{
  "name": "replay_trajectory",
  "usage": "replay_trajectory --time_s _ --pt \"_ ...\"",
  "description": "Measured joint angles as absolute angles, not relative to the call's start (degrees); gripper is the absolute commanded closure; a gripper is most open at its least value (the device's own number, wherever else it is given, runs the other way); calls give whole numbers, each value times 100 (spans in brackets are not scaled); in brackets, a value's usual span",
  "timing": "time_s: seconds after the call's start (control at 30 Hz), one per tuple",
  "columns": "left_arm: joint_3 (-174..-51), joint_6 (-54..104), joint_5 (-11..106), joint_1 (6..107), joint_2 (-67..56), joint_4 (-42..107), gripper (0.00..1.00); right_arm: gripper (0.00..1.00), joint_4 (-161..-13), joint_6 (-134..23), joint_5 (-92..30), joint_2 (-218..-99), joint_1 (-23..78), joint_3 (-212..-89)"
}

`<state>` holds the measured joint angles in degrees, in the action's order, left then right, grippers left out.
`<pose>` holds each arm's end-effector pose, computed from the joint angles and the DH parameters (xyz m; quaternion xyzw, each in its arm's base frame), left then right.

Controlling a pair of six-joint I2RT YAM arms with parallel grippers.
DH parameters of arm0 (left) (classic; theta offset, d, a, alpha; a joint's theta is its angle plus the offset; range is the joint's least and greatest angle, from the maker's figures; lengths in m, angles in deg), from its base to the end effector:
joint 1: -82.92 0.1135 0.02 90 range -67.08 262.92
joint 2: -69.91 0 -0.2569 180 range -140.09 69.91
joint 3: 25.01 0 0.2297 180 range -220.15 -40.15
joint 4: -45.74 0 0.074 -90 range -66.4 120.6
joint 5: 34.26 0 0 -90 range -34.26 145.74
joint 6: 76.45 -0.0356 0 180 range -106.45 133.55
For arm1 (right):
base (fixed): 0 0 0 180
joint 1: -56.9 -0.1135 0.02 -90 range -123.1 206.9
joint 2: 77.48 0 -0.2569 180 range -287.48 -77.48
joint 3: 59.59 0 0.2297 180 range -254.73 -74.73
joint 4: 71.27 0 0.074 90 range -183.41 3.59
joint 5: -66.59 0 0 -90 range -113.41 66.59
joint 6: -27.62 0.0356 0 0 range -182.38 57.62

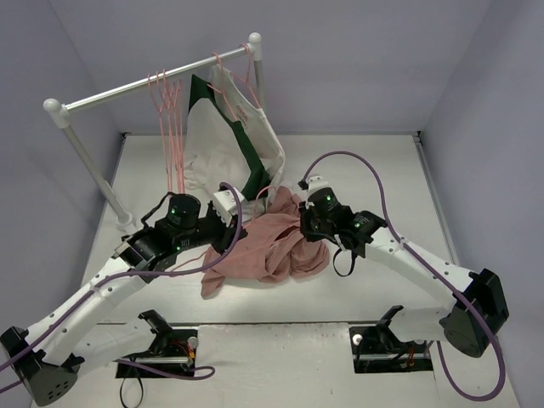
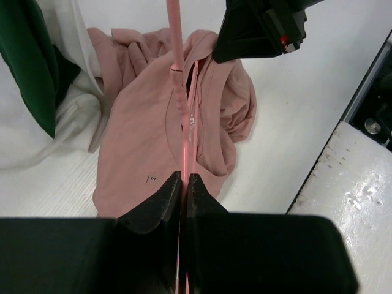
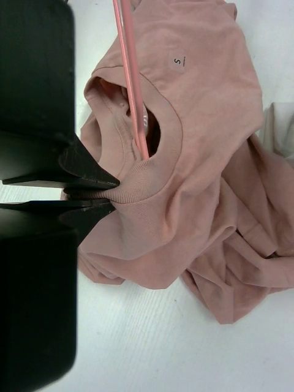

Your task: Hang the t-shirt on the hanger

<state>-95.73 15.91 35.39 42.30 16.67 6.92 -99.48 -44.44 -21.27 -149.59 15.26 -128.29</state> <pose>0.1326 -0.1301 0.3492 0.3605 0.7353 -0.3391 0.4631 0.1979 0.1742 0.2869 -0.1703 0.8561 0.2281 0.4313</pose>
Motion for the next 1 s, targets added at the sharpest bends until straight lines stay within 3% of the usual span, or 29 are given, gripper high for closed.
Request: replay_trajectory --time_s 0.3,0.77,1.0 --pt "-9677 1666 3082 4230 1326 1269 100 100 -10110 -5256 -2045 -14894 1526 -13462" --pt "-11105 2026 2604 4272 774 2553 100 100 -10218 -7221 -1802 -14765 1578 -15894" --pt "-11523 2587 2223 4467 348 3286 100 100 -10160 -7847 -1494 -14719 1622 -16424"
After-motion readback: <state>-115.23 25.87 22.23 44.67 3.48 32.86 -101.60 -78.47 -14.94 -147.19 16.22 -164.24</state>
